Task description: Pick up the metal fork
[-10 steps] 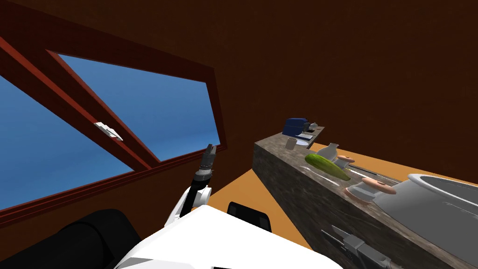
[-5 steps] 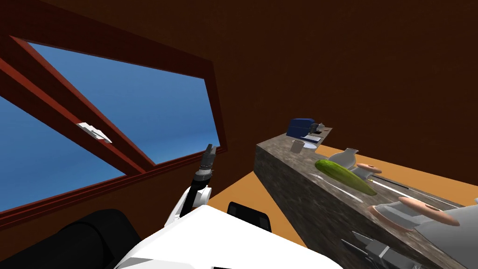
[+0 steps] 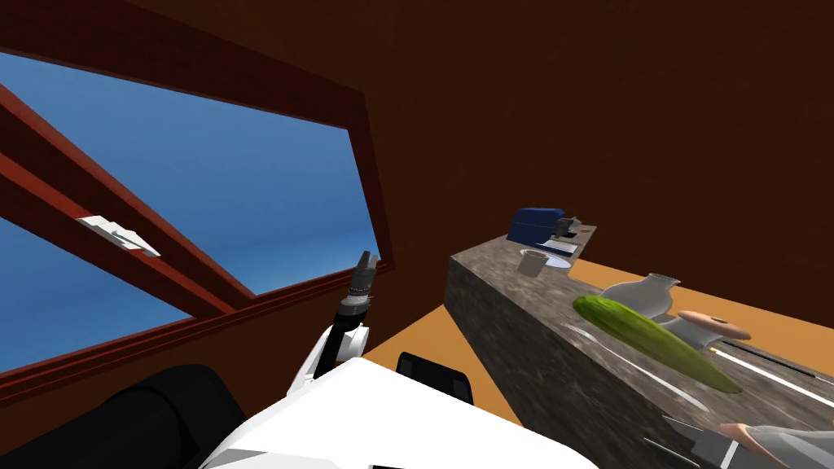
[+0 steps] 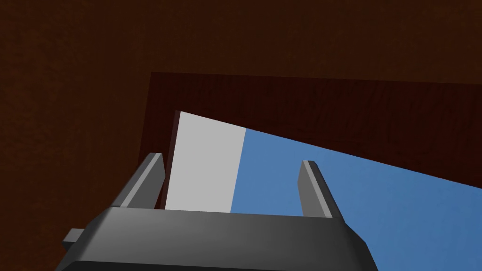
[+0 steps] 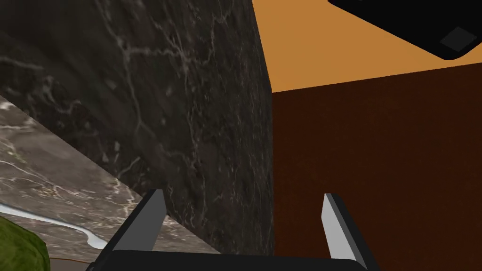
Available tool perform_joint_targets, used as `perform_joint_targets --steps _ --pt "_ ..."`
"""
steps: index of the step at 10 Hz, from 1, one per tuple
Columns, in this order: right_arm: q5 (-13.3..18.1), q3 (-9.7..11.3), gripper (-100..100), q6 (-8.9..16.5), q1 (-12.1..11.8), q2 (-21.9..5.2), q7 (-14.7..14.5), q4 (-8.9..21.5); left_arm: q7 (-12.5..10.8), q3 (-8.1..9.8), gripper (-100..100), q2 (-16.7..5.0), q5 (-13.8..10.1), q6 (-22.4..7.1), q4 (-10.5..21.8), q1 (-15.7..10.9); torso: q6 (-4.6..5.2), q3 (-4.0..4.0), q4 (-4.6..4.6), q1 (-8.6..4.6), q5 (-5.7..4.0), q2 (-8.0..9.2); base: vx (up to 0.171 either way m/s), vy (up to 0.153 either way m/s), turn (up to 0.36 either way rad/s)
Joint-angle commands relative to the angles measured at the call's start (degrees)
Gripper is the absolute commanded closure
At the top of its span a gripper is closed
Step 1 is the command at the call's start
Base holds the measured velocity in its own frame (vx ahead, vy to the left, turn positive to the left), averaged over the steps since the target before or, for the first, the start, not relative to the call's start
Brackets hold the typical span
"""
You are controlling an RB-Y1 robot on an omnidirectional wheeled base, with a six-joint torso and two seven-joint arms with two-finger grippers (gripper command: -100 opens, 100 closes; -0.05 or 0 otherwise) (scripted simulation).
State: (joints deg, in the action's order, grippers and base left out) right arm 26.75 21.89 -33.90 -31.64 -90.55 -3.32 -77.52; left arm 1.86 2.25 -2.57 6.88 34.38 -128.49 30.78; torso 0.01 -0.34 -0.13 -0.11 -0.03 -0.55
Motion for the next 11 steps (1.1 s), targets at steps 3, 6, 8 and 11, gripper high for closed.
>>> perform_joint_targets --steps 3,6,8,11 --pt "0.51 3.91 -100 0.59 1.89 -6.25 -1.61 3.23 0.0 0.0 0 0.0 0.0 0.0 0.0 0.0 0.0 0.02 0.02 0.01 0.01 0.0 0.172 -0.031 0.072" --pt "0.66 7.71 -100 0.96 1.93 -8.7 -2.98 4.28 0.0 0.0 0 0.0 0.0 0.0 0.0 0.01 -0.01 -0.17 -0.07 -0.12 -0.03 -0.31 0.231 -0.058 0.064" --pt "0.77 9.92 -100 0.98 1.53 -8.83 -3.56 4.33 0.0 0.0 0 0.0 0.0 0.0 0.0 0.0 0.02 -0.02 -0.01 -0.1 -0.04 -0.04 0.151 -0.049 0.035" --pt "0.86 10.28 0 1.47 1.41 -8.88 -3.44 3.79 0.0 0.0 0 0.0 0.0 0.0 0.0 -0.01 0.04 0.24 0.09 0.06 0.0 0.41 0.054 -0.019 0.014"
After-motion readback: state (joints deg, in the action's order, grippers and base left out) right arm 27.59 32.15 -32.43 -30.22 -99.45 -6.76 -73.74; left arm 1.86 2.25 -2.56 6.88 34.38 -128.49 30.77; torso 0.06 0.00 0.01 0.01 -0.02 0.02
